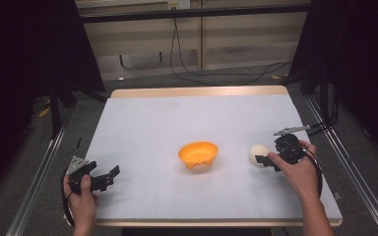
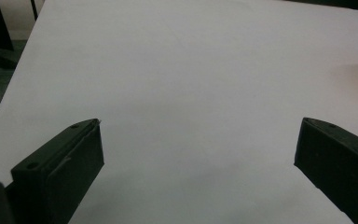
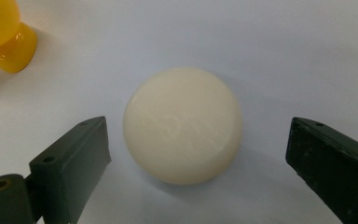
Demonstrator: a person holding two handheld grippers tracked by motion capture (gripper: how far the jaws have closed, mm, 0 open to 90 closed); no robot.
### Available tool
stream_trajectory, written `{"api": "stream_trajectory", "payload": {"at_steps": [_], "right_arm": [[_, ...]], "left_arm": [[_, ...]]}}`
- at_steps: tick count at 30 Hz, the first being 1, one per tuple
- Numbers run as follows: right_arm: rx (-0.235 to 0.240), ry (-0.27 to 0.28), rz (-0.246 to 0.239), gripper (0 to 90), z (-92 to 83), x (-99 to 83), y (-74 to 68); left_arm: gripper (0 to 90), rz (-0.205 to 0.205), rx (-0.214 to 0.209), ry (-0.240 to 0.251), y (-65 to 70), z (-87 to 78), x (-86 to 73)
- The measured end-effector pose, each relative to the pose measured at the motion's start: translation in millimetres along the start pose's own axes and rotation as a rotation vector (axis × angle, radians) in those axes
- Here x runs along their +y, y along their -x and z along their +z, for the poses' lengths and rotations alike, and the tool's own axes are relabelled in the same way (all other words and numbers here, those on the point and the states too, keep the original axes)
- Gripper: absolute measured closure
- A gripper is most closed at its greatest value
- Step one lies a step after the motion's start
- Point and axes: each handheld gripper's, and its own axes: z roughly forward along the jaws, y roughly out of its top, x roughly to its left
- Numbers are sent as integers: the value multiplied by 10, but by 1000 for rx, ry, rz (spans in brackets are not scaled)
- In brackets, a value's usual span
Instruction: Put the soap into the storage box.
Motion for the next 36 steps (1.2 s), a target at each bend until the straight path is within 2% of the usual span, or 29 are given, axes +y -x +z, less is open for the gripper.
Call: {"api": "stream_trajectory", "payload": {"at_steps": [13, 17, 26, 36], "right_arm": [[-14, -3, 25, 79, 104, 50, -51], [-20, -7, 26, 100, 144, 71, -82], [-29, -32, 41, 219, 214, 80, -100], [-32, -46, 45, 234, 250, 75, -101]], "left_arm": [[11, -4, 2, 1, -1, 3, 0], [10, -4, 2, 2, -2, 3, 0], [10, 3, 3, -4, -10, 0, 2], [10, 2, 5, -5, -10, 0, 3]]}}
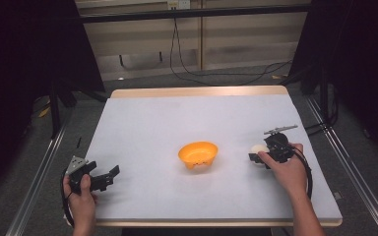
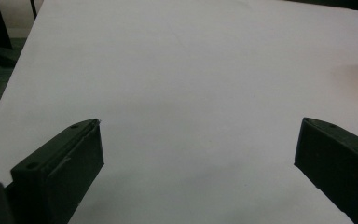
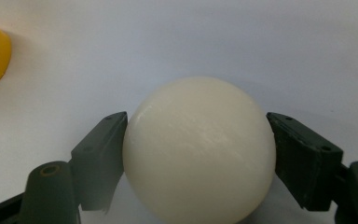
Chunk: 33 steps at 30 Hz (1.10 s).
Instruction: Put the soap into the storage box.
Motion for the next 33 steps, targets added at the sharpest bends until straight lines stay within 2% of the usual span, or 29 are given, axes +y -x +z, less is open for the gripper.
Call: {"api": "stream_trajectory", "payload": {"at_steps": [4, 11, 21, 26, 33], "right_arm": [[3, 5, -13, 235, -9, -6, 2], [35, 19, -16, 236, -72, 14, 7], [34, 42, -24, 236, -150, 83, -37], [36, 31, -52, 236, -167, 129, -72], [38, 60, -62, 237, -213, 171, -129]], "left_arm": [[10, 0, -2, -1, -2, 0, 0], [10, 2, 0, -2, -1, -1, 0], [10, 2, 0, 0, 0, 0, 0], [10, 3, -7, -3, -4, 1, 1], [10, 0, -6, -2, -5, 3, 1]]}}
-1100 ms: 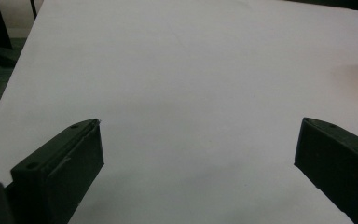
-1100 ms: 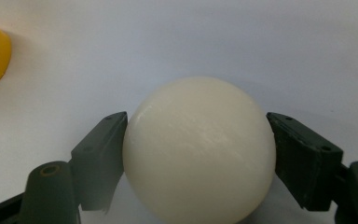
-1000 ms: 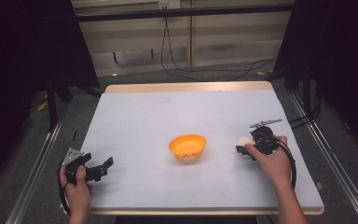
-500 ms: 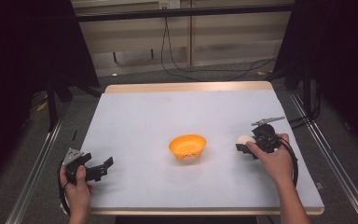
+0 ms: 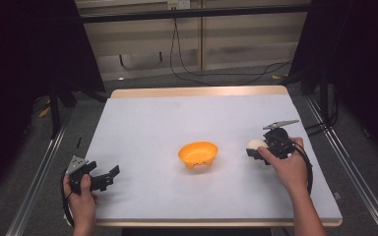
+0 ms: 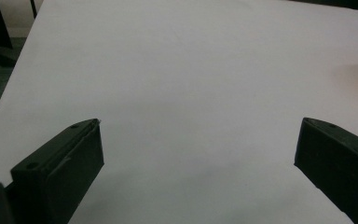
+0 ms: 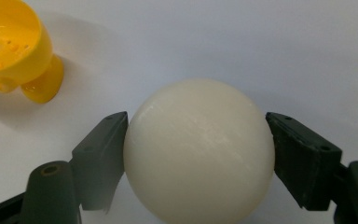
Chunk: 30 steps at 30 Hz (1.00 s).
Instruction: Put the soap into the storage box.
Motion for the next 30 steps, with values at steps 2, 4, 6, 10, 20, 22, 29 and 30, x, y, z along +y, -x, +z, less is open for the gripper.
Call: {"api": "stream_trajectory", "payload": {"at_steps": [2, 4, 6, 10, 20, 22, 29, 30], "right_arm": [[6, 3, -1, 238, -7, 13, -12], [10, 5, 9, 238, -17, 33, -27], [14, 12, 2, 238, -26, 53, -27], [22, 15, 1, 239, -37, 84, -59], [42, 17, -19, 239, -4, 110, -130], [48, 23, -21, 240, -3, 119, -144], [57, 31, -30, 240, -16, 158, -182], [58, 34, -31, 240, -25, 163, -183]], "left_arm": [[10, 2, -1, -2, 0, -1, 0], [10, 0, 0, 1, 2, 0, -1], [10, 3, 1, 0, 0, -3, 0], [10, 3, 0, -1, 3, -2, -1], [10, 3, 3, -1, 5, -3, 0], [10, -2, 0, 1, 8, -2, -2], [10, 0, 6, 1, 14, 0, -2], [10, 0, 13, 0, 14, -1, -1]]}}
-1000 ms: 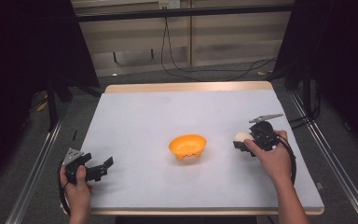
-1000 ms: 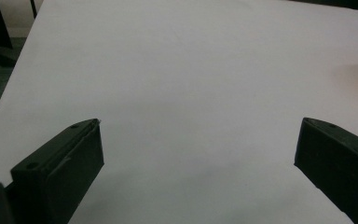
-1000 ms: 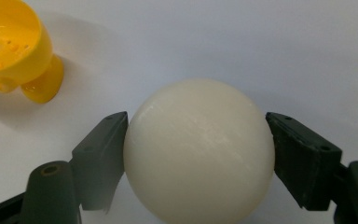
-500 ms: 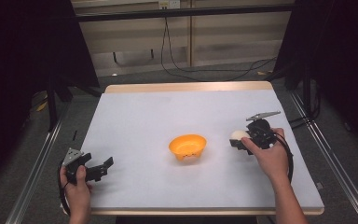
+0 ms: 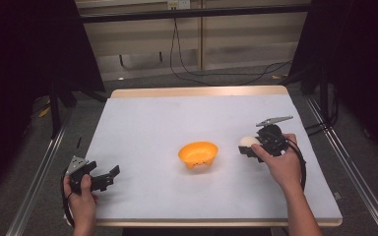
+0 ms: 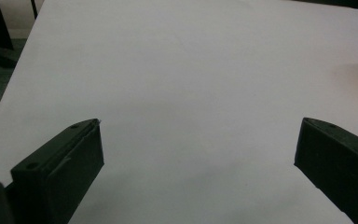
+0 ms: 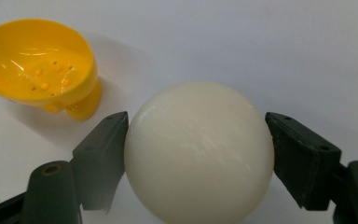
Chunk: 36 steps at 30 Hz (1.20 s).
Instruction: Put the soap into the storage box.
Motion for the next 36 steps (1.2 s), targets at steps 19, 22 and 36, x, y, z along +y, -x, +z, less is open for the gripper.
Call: {"api": "stream_trajectory", "payload": {"at_steps": [19, 22, 36], "right_arm": [[12, 13, -29, 241, 8, 117, -95], [12, 14, -36, 241, -3, 135, -116], [31, 22, -67, 241, -13, 232, -218]], "left_arm": [[11, -2, -12, 2, -5, 1, -1], [10, 0, -10, 2, -9, -2, 0], [11, -2, -13, 1, -5, 2, 0]]}}
